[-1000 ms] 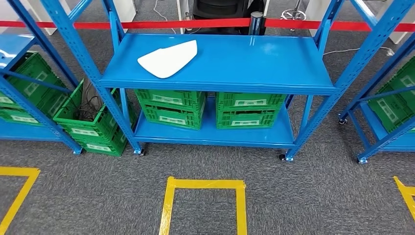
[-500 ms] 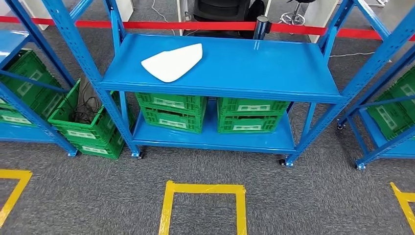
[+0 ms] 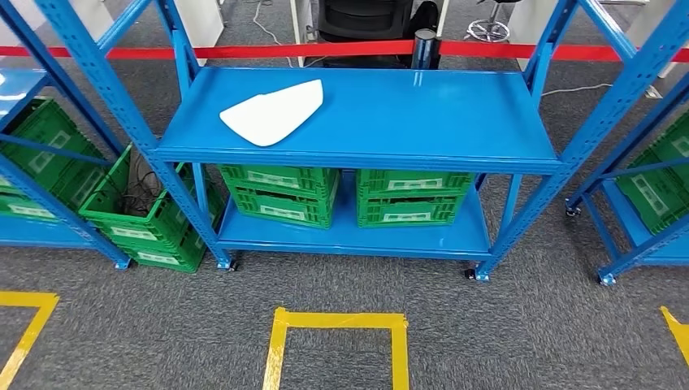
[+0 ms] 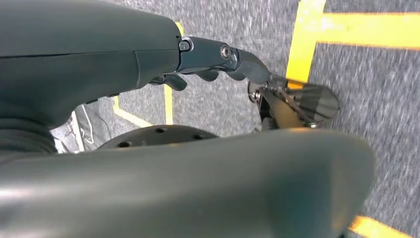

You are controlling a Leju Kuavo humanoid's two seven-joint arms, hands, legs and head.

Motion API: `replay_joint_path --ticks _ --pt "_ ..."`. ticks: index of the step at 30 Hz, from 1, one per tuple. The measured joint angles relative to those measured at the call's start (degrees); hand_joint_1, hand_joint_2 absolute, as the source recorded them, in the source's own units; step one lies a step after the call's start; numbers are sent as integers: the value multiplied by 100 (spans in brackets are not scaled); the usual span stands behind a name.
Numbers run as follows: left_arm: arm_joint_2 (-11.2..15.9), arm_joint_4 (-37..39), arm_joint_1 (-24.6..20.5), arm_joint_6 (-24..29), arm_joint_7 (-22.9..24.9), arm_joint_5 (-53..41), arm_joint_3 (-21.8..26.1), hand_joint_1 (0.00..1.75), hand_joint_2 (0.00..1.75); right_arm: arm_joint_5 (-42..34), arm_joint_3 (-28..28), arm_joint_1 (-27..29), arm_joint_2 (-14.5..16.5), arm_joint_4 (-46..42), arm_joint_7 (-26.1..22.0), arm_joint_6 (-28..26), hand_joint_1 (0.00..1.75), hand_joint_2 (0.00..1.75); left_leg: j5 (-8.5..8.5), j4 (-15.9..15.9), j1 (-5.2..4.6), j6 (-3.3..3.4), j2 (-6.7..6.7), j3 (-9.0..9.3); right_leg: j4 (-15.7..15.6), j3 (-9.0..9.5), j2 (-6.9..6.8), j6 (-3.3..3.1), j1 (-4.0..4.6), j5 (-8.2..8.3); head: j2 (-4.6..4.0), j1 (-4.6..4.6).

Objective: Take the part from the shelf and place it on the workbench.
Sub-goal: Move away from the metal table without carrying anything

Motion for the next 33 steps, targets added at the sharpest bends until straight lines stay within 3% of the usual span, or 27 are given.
replay_joint_path --ticks 2,3,5,7,12,14,16,17,18,20,22,26,28,31,32,33 --pt "-2 0 9 -4 0 4 0 0 0 14 7 0 1 0 4 9 0 0 49 273 0 3 0 -240 4 41 8 -9 10 -41 0 -32" --pt "-2 1 12 0 3 4 0 0 0 24 12 2 1 0 10 16 0 0 206 141 -1 12 0 -222 7 74 14 -4 13 -66 0 -51" --pt "2 1 15 17 21 -1 0 0 0 43 31 9 2 0 36 30 0 0 653 -560 -7 51 1 49 16 139 22 25 14 -136 0 -98" --pt "7 1 8 33 55 -19 0 0 0 54 54 12 4 0 60 33 0 0 867 -1142 -27 92 1 339 33 152 21 90 28 -220 0 -136" --pt "-2 -1 7 39 89 -66 0 0 0 70 101 -19 3 -1 78 36 0 0 849 -1332 -17 199 1 516 163 133 15 255 19 -361 0 -114" --pt "-1 0 4 39 80 -75 1 0 0 81 104 -22 4 -2 78 39 0 0 831 -1365 -3 239 7 565 761 -180 9 314 -2 -635 0 -47" --pt "1 0 3 39 77 -78 2 0 0 88 105 -15 1 -2 76 40 0 0 789 -1367 -9 261 5 600 1513 -650 7 345 -21 -874 0 13" --pt "1 0 7 39 77 -76 2 0 0 90 105 -9 1 -2 76 45 0 0 762 -1367 -9 262 2 629 1686 -800 7 353 -25 -843 0 36" --pt "1 0 11 40 77 -75 2 0 0 91 106 -4 1 -2 76 50 0 0 731 -1367 -9 259 -3 670 1631 -842 7 354 -28 -688 0 59" --pt "0 0 17 41 77 -74 1 0 0 92 107 8 -1 -1 75 58 0 0 659 -1368 -7 236 -14 757 938 -640 4 329 -32 -163 0 113" --pt "-1 0 10 40 76 -74 2 0 0 92 107 8 -1 1 73 60 0 0 581 -1370 -23 184 -19 784 294 -366 0 274 -9 125 0 150" --pt "2 0 -5 54 67 -75 2 0 0 92 108 -2 0 0 67 62 0 0 499 -1402 -13 67 -11 848 103 -190 13 141 27 105 0 132" --pt "5 0 -10 66 54 -81 1 0 0 91 109 2 1 -1 67 66 0 0 337 -1129 -12 28 -4 757 22 -101 8 72 2 108 0 92" --pt "5 0 -3 69 34 -85 0 0 0 90 110 5 2 -2 68 80 0 0 -73 -43 -8 6 -1 123 -3 -29 -3 12 -4 55 0 4" --pt "6 0 2 70 32 -86 0 0 0 90 111 4 2 -2 72 85 0 0 -82 189 -7 6 -1 -57 -2 -3 2 6 -1 28 0 -13" --pt "8 1 6 72 33 -86 0 0 0 90 113 5 3 -2 76 91 0 0 24 217 -7 11 0 -140 -1 34 9 8 1 -4 0 -31"
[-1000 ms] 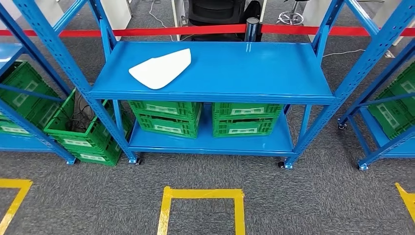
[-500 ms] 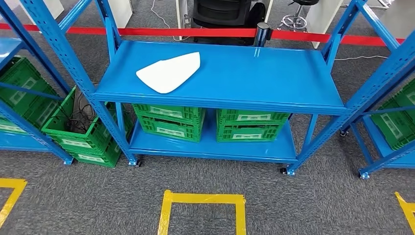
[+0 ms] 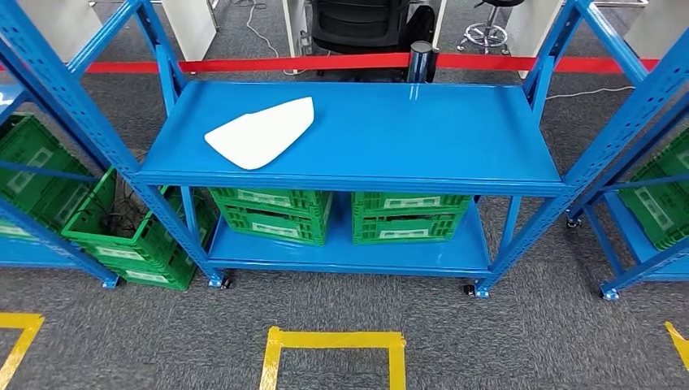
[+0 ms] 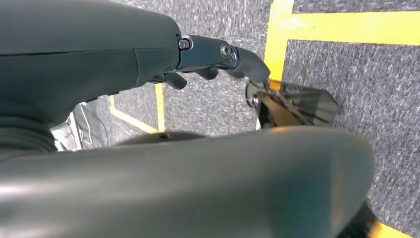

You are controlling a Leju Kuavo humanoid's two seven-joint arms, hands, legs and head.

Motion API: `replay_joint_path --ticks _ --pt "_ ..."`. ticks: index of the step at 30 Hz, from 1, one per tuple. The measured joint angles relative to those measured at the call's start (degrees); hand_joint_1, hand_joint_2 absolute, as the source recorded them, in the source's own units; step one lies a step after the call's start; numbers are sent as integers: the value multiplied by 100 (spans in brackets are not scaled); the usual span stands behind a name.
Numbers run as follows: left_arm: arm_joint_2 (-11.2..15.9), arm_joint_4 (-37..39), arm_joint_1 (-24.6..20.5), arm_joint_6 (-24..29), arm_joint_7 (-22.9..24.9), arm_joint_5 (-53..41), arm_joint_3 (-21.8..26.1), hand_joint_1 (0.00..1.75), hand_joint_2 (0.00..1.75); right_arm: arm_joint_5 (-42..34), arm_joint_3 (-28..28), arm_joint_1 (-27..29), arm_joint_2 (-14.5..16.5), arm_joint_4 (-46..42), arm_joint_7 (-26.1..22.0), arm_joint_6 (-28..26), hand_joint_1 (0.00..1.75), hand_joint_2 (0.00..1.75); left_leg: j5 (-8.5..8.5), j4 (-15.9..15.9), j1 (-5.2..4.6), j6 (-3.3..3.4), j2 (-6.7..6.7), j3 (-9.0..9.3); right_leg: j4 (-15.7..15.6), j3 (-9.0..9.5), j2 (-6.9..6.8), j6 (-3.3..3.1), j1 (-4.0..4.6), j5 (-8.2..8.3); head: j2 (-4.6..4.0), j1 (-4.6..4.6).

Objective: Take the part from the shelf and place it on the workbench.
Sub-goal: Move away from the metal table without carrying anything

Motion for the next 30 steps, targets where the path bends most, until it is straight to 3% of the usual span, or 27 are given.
replay_joint_path --ticks 2,4,5,8,10,13,14,15,16,18,20,21,24,25,29,30 --pt "13 1 4 3 8 -1 0 0 0 0 7 4 3 1 9 5 0 0 485 -591 -2 32 1 172 4 103 13 24 1 -79 0 -50" --pt "30 2 -1 4 22 -1 0 0 0 -1 15 6 7 2 18 6 0 0 806 -1276 -17 67 4 478 21 150 17 82 19 -175 0 -99" --pt "34 2 -4 4 28 0 0 0 0 -2 18 6 8 2 22 7 0 0 848 -1449 -29 83 3 576 25 150 16 117 22 -211 0 -109" --pt "36 1 -5 2 38 20 0 0 0 -2 26 -9 7 2 34 8 0 0 818 -1520 -38 140 0 655 13 174 13 210 13 -259 0 -103" --pt "35 0 -2 3 38 34 1 0 0 -2 28 -25 8 1 42 10 0 0 816 -1565 -8 191 3 700 236 96 7 266 8 -392 0 -70" --pt "41 2 -4 4 28 36 2 0 0 -5 31 -22 9 0 46 14 0 0 765 -1583 -7 248 4 753 1302 -516 0 328 -18 -793 0 37" --pt "42 2 -1 3 25 36 2 0 0 -9 31 -16 9 0 46 14 0 0 738 -1583 -11 254 2 778 1573 -716 0 336 -22 -822 0 61" --pt "42 2 3 2 22 34 2 0 0 -13 32 -10 8 0 45 14 0 0 707 -1583 -13 255 -2 815 1648 -824 0 337 -22 -735 0 82" --pt "41 2 7 1 19 33 2 0 0 -16 32 -4 8 0 44 14 0 0 673 -1583 -14 250 -7 863 1505 -823 -1 328 -22 -539 0 104" --pt "38 1 12 0 11 28 2 0 0 -20 32 10 6 1 42 13 0 0 600 -1586 -13 228 -17 945 792 -595 -1 276 -12 -28 0 152" --pt "31 -2 3 3 -13 26 2 0 0 -31 33 8 3 2 39 9 0 0 538 -1584 -21 175 -18 961 252 -346 -2 199 26 184 0 181" --pt "28 -2 -2 7 -30 27 2 0 44 -40 34 2 2 2 37 6 0 0 517 -1576 -23 149 -15 947 177 -291 -1 169 43 167 0 180" --pt "25 -3 -12 5 -95 25 2 0 175 -117 36 -1 4 2 50 6 0 0 494 -1556 -22 149 -1 990 138 -262 9 184 55 160 0 144" --pt "25 -3 -13 -3 -113 21 2 0 175 -157 36 1 6 2 58 17 0 0 495 -1567 -20 158 2 1016 136 -264 11 197 55 157 0 129" --pt "18 -3 -13 -40 -123 -27 2 0 175 -294 36 -3 16 2 70 138 0 175 499 -1632 -17 151 4 1069 137 -260 11 168 59 143 0 87" --pt "18 -2 -14 -37 -119 -55 2 0 175 -296 36 -4 24 2 60 173 0 175 497 -1643 -18 147 4 1059 137 -253 11 158 59 137 0 79"
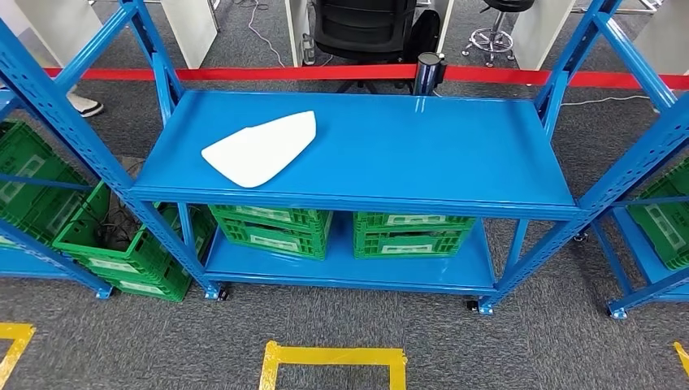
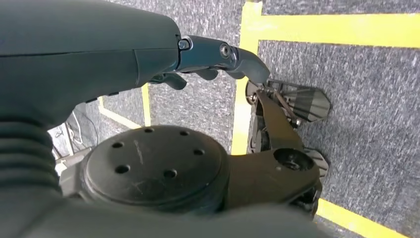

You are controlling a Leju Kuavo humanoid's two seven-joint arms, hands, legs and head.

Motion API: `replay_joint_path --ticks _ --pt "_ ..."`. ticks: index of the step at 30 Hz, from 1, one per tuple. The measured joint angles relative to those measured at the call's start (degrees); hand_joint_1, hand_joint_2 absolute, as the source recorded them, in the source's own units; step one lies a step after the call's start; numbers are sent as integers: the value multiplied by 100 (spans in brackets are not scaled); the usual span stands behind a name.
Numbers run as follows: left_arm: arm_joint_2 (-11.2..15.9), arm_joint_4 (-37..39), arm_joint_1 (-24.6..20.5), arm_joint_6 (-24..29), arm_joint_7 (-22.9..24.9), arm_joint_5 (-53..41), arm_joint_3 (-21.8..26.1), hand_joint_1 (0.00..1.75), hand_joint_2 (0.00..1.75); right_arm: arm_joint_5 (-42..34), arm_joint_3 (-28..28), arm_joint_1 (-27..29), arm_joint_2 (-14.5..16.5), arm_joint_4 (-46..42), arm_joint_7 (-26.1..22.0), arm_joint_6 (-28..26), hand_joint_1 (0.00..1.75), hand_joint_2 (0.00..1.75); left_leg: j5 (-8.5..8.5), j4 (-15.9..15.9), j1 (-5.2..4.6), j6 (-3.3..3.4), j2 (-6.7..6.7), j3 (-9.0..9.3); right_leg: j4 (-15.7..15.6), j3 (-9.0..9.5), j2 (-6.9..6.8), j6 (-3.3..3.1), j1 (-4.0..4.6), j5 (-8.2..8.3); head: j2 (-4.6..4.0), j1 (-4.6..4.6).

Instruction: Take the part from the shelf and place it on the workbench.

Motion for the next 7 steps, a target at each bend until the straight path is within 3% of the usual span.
replay_joint_path --ticks 4,6,7 --pt "1 -2 9 54 57 -246 -6 0 175 256 27 13 26 -1 -277 117 0 175 -14 -20 -1 -27 2 -17 0 32 -1 -35 2 -24 0 -19" --pt "-2 -13 41 48 81 -457 50 0 87 369 48 44 35 -8 -428 211 0 175 -13 -21 -2 -37 2 -12 0 38 -1 -37 2 -25 0 -20" --pt "-2 -17 53 44 85 -518 71 0 58 389 50 53 36 -11 -455 234 0 175 -12 -21 -2 -39 2 -11 0 39 -1 -37 2 -24 0 -20"
